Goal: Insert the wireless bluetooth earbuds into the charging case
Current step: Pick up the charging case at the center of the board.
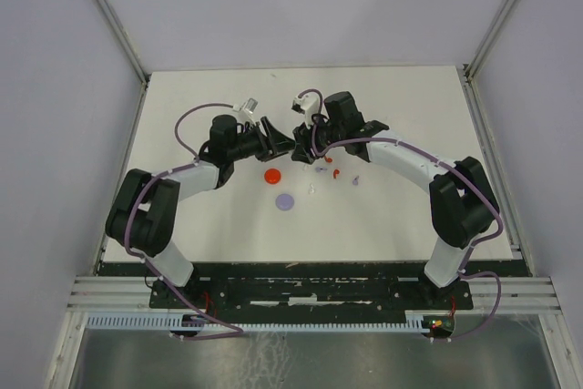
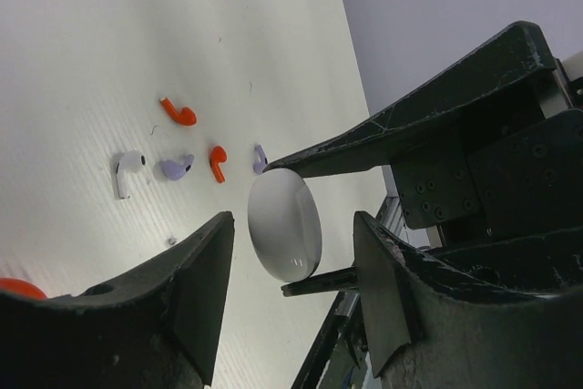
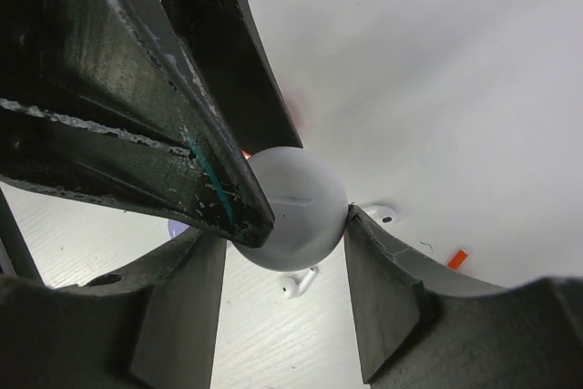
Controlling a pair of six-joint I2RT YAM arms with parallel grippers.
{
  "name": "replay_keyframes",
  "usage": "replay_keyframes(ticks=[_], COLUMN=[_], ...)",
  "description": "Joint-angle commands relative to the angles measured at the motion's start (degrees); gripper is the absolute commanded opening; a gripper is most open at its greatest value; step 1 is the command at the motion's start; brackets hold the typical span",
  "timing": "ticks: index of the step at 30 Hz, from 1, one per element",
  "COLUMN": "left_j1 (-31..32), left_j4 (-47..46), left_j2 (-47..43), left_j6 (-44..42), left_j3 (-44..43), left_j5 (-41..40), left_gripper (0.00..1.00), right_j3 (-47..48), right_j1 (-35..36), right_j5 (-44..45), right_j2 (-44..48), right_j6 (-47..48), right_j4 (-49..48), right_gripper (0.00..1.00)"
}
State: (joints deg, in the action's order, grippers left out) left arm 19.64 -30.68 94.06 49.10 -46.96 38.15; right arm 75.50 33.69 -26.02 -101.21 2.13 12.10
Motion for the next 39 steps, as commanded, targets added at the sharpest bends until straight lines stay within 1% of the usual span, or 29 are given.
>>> replay_keyframes(ticks=[1, 8, 12, 21, 29, 31, 32, 33, 34, 35, 36, 39], left_j1=[0.20, 0.10, 0.13, -0.56, -1.13, -1.23, -1.26, -1.27, -1.31, -1.35, -1.48, -1.99], left_j4=[-3.16, -8.33, -10.15, -11.13, -12.13, -12.55, -12.76, -13.03, -13.27, -13.47, -13.52, -13.98], left_j2=[1.69, 3.46, 3.92, 3.76, 3.65, 3.67, 3.68, 3.77, 3.85, 3.85, 3.93, 4.04], left_j6=[6.06, 11.86, 13.36, 14.22, 15.11, 15.43, 15.62, 15.81, 16.01, 16.14, 16.19, 16.46], left_j3=[-1.67, -0.62, -0.35, 0.65, 1.42, 1.58, 1.65, 1.69, 1.82, 1.88, 1.93, 2.25], left_j5=[3.00, 4.74, 5.12, 5.03, 5.01, 4.96, 4.89, 4.83, 4.75, 4.55, 4.38, 4.00], left_gripper=[0.61, 0.56, 0.52, 0.38, 0.33, 0.28, 0.22, 0.19, 0.15, 0.13, 0.11, 0.08], right_j3=[1.75, 1.84, 1.92, 1.92, 1.88, 1.90, 1.97, 2.09, 2.22, 2.27, 2.21, 0.00], right_j1=[-0.11, -0.07, -0.11, -0.09, -0.11, -0.10, -0.09, -0.07, -0.11, -0.10, -0.06, -0.32], right_j5=[1.09, 1.59, 1.80, 2.51, 2.90, 2.97, 3.18, 3.48, 3.91, 4.78, 5.88, 10.74], right_j2=[-0.20, -0.48, -0.66, -0.83, -0.74, -0.74, -0.77, -0.75, -0.67, -0.44, -0.03, 4.03], right_j6=[1.71, 2.09, 2.35, 2.62, 2.62, 2.63, 2.51, 2.34, 1.87, 1.29, 0.61, -1.12], right_j4=[-1.87, -2.11, -2.17, -2.07, -2.03, -2.03, -2.03, -1.96, -1.99, -1.98, -1.95, -3.64], right_gripper=[0.15, 0.15, 0.15, 0.15, 0.15, 0.16, 0.21, 0.29, 0.45, 0.63, 0.73, 0.90])
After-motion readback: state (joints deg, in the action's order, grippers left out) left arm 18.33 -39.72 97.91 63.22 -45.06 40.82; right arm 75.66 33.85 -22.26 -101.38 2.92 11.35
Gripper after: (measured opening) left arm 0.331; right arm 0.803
